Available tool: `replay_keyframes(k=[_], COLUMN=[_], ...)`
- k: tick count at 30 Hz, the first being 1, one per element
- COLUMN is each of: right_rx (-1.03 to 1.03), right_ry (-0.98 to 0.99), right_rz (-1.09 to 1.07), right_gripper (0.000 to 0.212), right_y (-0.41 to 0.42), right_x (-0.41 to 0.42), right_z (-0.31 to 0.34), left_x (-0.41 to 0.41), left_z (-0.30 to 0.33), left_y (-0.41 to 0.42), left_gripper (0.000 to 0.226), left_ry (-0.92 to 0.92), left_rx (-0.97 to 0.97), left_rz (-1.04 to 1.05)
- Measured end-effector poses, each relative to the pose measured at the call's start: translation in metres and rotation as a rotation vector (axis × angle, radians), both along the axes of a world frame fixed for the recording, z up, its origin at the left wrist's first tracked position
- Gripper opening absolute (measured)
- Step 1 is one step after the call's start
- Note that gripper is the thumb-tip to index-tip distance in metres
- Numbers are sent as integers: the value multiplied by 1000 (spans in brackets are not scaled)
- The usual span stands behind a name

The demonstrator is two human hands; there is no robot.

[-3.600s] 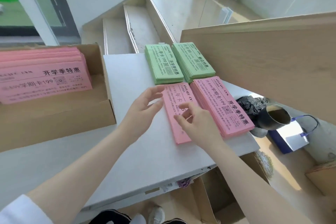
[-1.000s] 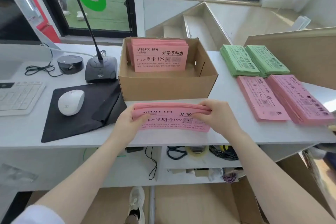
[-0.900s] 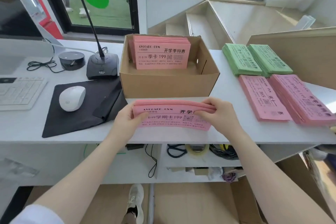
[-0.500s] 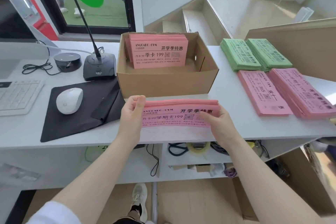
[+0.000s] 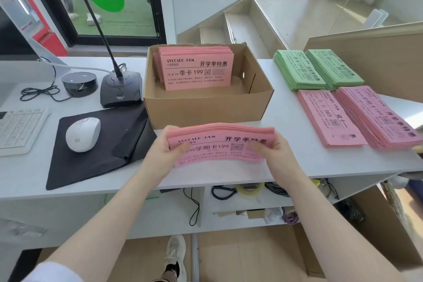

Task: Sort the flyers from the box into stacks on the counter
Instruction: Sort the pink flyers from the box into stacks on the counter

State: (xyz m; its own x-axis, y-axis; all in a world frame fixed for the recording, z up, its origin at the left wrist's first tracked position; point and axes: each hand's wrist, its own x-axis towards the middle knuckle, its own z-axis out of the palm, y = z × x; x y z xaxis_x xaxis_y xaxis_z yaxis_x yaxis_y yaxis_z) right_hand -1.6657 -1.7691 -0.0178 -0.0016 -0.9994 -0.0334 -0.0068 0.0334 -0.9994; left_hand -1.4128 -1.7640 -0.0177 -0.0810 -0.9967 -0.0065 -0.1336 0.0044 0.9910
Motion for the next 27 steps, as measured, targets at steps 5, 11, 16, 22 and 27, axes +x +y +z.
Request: replay_keyframes(k=[5, 11, 16, 22, 27], right_rx=[72, 75, 43, 38, 137], right_ry=[67, 45, -10, 156, 194], right_rz=[-19, 22, -151, -414, -595], right_gripper=[32, 33, 33, 19, 9], right_y=[6, 3, -1, 12, 25], right_x=[-3, -26, -55, -100, -137], right_z=[-14, 14, 43, 59, 53], left_x=[-1, -16, -45, -102, -165], left_z=[-18, 22, 56, 74, 70], left_y=[3, -14, -44, -72, -73], left_gripper=[31, 34, 26, 29, 15], left_ry=[-149, -92, -41, -56, 130], left_rx=[44, -50, -117, -162, 84], left_rz=[-5, -124, -244, -403, -382])
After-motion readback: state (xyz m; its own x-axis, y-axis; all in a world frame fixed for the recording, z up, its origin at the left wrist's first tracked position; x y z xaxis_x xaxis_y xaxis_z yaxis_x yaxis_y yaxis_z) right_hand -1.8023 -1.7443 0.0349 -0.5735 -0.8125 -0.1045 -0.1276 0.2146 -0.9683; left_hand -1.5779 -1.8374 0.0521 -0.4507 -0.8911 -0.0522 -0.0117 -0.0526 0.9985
